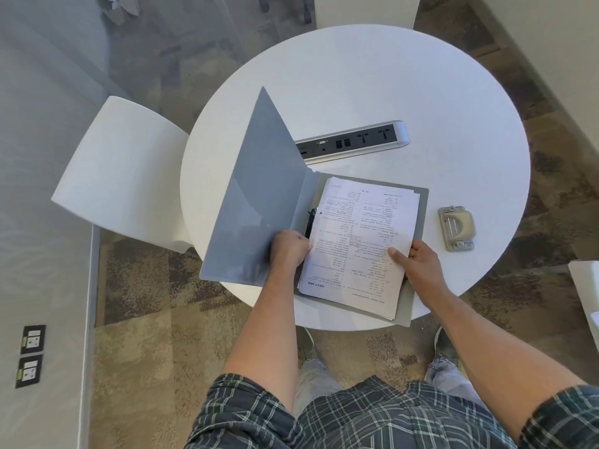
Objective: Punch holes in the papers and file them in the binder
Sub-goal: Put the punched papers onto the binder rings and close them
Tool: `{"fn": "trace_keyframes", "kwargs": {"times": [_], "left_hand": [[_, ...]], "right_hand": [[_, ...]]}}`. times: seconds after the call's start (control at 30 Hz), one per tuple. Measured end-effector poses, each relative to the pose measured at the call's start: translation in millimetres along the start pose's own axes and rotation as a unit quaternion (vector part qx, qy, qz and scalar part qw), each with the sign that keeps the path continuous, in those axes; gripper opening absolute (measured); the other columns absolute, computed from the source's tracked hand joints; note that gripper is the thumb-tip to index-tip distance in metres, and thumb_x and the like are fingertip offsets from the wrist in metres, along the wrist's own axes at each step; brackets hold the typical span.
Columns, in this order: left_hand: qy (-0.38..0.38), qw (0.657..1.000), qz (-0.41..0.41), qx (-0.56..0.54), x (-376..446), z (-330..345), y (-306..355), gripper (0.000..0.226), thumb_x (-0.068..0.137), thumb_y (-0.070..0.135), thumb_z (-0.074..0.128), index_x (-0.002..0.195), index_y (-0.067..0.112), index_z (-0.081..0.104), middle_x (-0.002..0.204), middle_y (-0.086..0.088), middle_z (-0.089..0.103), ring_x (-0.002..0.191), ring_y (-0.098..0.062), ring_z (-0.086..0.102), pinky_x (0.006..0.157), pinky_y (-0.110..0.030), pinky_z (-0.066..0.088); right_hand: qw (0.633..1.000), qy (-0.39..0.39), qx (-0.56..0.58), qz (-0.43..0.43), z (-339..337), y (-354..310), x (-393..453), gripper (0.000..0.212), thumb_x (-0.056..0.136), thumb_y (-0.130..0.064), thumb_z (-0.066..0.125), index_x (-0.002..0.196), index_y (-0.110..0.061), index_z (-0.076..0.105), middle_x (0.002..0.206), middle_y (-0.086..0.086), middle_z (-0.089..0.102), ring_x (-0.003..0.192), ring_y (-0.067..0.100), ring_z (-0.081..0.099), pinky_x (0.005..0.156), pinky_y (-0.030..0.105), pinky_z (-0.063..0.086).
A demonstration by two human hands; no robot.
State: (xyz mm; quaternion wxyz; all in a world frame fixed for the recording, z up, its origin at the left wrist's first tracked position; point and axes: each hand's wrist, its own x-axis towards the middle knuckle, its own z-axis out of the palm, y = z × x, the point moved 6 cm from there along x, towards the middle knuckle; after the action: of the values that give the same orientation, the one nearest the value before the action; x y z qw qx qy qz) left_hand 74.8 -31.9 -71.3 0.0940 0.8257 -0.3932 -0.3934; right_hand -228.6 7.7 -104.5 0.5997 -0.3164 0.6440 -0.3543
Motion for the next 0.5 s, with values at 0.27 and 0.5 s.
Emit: {"fn": "trace_keyframes", "kwargs": {"times": [0.27, 0.5], "left_hand": [[-0.009, 0.996, -0.017, -0.092, 0.7, 4.8, -9.3, 0.012, 0.067, 0.007, 0.066, 0.059, 0.015, 0.071, 0.068, -0.007, 0.076, 0.069, -0.032, 0.076, 0.071, -0.05, 0.064], [0.007, 0.998, -0.003, -0.063, -14.0, -0.2, 1.0, 0.012, 0.071, 0.017, 0.068, 0.06, 0.022, 0.072, 0.074, 0.006, 0.077, 0.075, -0.022, 0.076, 0.075, -0.043, 0.064]], "right_hand": [[1.0, 0.0, -0.01, 0.002, -1.0, -0.4, -0.1, 0.023, 0.097, -0.023, 0.071, 0.119, -0.018, 0.067, 0.112, -0.003, 0.078, 0.101, 0.019, 0.076, 0.092, 0.049, 0.061], [0.999, 0.016, -0.028, -0.001, -3.7, 0.4, 0.7, 0.027, 0.097, -0.027, 0.072, 0.121, -0.018, 0.066, 0.111, -0.007, 0.078, 0.098, 0.013, 0.076, 0.09, 0.045, 0.062]]}}
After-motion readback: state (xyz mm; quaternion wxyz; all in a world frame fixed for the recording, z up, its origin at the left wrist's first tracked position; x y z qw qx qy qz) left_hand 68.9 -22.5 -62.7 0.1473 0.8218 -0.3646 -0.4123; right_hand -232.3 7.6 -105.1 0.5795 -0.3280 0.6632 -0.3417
